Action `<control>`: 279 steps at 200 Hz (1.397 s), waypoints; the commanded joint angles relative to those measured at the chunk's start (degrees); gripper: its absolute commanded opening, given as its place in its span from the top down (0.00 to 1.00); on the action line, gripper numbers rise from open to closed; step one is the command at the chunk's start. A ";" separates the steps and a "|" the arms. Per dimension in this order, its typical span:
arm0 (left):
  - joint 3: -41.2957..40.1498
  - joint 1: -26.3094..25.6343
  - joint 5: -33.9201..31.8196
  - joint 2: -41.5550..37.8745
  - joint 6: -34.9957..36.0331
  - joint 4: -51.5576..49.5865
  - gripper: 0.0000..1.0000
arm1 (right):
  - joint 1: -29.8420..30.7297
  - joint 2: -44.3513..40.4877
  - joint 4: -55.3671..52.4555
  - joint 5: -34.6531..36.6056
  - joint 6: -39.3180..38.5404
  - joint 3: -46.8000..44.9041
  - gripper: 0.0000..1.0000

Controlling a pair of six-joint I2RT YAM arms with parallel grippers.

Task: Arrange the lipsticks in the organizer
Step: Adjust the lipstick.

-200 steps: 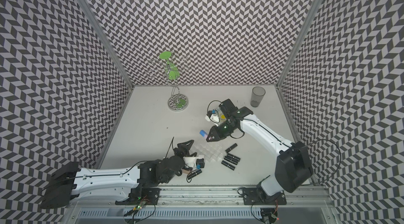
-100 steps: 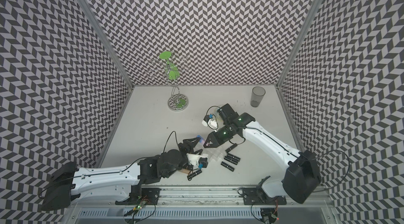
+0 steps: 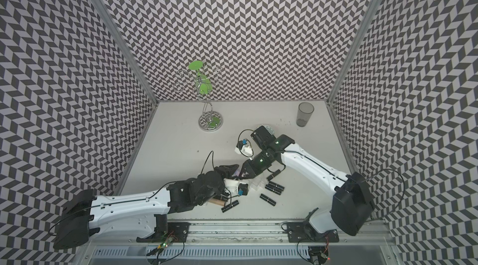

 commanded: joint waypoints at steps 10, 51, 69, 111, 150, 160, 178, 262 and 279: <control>1.25 0.56 -1.28 1.26 -0.21 -0.95 0.50 | 0.20 -0.64 0.56 -0.48 -0.26 0.30 0.97; 1.37 0.84 1.31 1.69 -0.95 -1.15 0.62 | 0.34 -0.89 0.76 -0.88 -0.18 -0.18 0.97; 0.61 0.65 2.18 0.42 -0.81 -0.61 0.80 | 0.37 -0.58 0.85 -1.68 -0.35 -0.11 0.97; 0.69 0.47 3.00 -0.27 -1.64 -0.87 0.85 | 0.33 -0.25 0.59 -1.26 -0.50 0.82 0.90; -0.95 1.12 5.44 -3.57 -7.30 2.54 1.00 | -0.95 -2.87 2.87 -1.62 0.14 0.86 0.69; -0.37 1.18 7.08 -4.24 -10.89 2.83 1.00 | -2.12 -5.65 6.76 -1.42 2.79 0.21 0.63; 2.95 1.20 9.80 -3.84 -16.83 -1.12 1.00 | -3.45 -12.14 14.65 -1.62 8.29 -0.86 0.48; 11.58 4.28 8.39 6.33 -42.57 -2.55 1.00 | -3.48 -31.24 45.48 16.00 17.16 -24.06 0.44; 13.48 5.39 5.52 9.11 -48.69 -3.40 1.00 | -3.49 -31.44 50.68 16.35 16.96 -27.94 0.43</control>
